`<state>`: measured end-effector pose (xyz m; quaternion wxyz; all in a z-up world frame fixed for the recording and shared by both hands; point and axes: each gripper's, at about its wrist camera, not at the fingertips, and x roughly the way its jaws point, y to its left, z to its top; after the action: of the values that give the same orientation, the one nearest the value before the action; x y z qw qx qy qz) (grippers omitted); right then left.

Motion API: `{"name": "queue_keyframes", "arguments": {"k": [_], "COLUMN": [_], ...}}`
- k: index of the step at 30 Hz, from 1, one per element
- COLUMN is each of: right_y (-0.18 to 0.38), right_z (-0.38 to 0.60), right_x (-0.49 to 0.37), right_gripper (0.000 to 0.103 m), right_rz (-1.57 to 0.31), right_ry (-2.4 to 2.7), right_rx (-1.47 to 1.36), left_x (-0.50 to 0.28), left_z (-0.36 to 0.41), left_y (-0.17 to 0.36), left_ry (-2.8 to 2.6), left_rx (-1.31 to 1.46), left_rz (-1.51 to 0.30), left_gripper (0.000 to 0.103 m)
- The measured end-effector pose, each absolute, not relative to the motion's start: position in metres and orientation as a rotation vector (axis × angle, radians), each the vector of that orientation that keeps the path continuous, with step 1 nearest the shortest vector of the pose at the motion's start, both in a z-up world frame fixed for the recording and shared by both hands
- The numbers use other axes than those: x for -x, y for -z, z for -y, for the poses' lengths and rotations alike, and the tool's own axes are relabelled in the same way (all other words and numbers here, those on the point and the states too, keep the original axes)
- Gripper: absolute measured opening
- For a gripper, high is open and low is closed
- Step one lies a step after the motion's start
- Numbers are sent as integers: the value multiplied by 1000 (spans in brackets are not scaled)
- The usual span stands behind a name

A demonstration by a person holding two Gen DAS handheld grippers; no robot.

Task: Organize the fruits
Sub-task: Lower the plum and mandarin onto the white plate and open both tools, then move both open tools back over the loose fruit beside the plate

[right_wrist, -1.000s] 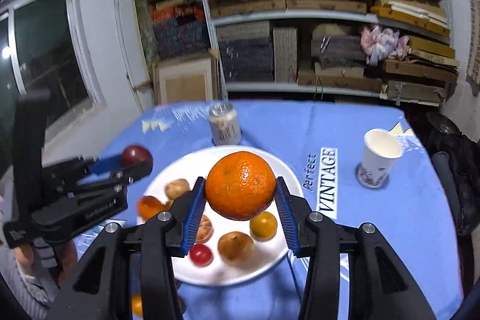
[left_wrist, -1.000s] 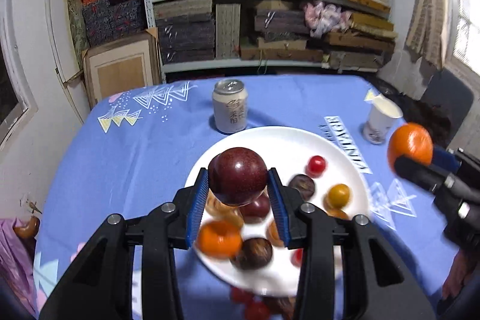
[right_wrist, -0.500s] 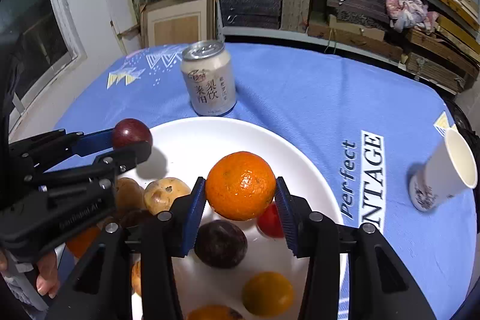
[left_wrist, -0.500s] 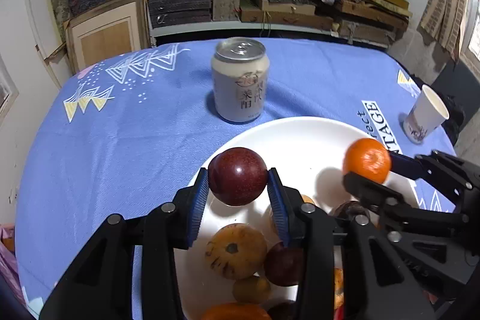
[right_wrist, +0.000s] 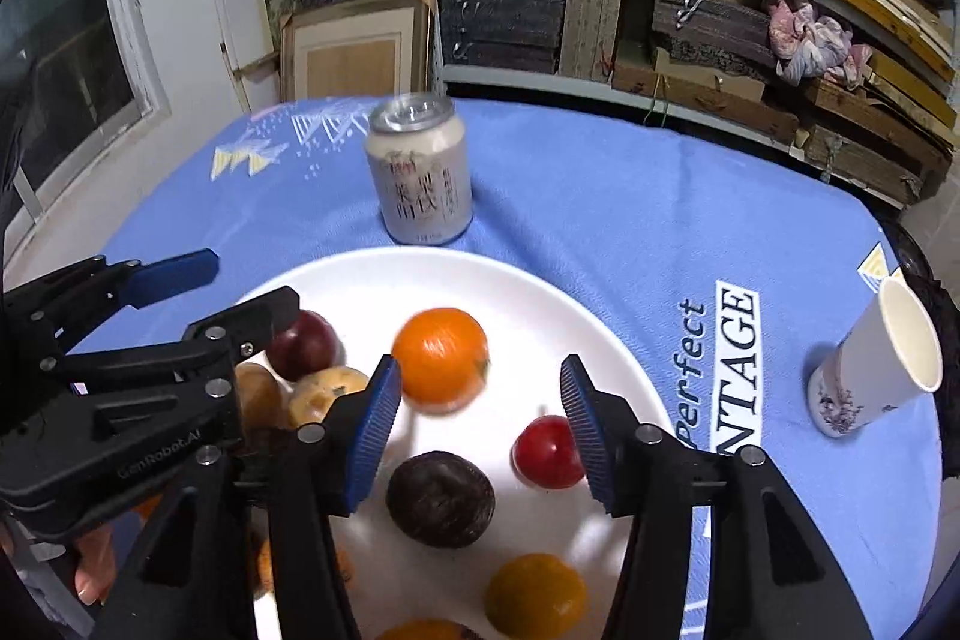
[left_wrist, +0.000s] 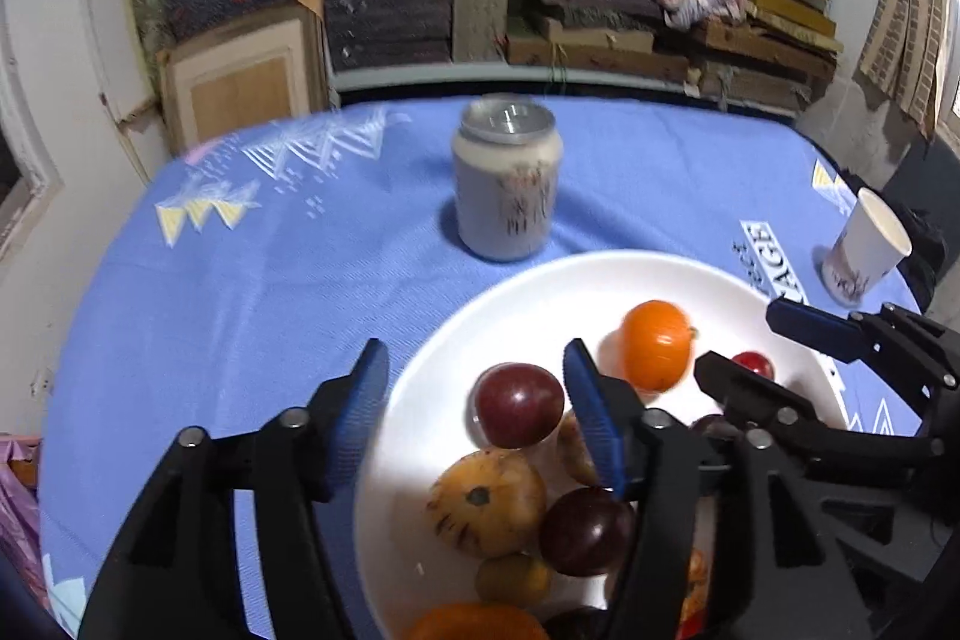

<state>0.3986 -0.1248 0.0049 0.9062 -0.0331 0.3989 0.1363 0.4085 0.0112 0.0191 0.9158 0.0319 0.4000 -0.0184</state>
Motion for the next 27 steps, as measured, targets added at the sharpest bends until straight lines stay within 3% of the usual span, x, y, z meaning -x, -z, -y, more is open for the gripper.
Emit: {"name": "queue_keyframes", "arguments": {"k": [15, 18, 27], "right_y": [-44, -41, -10], "right_z": [164, 174, 196], "right_x": [-261, -230, -163], "right_gripper": [71, 77, 78], "right_rz": [-673, -641, -617], "right_ry": [-346, -347, -346], "right_rx": [-59, -108, -189], "left_x": [-242, -207, -129], "left_z": [-3, -2, 2], "left_y": [-87, -90, -70], "left_ry": [-68, -83, -90], "left_rx": [-98, -94, -108], "left_rz": [-518, -486, -460], "left_gripper": [73, 79, 87]}}
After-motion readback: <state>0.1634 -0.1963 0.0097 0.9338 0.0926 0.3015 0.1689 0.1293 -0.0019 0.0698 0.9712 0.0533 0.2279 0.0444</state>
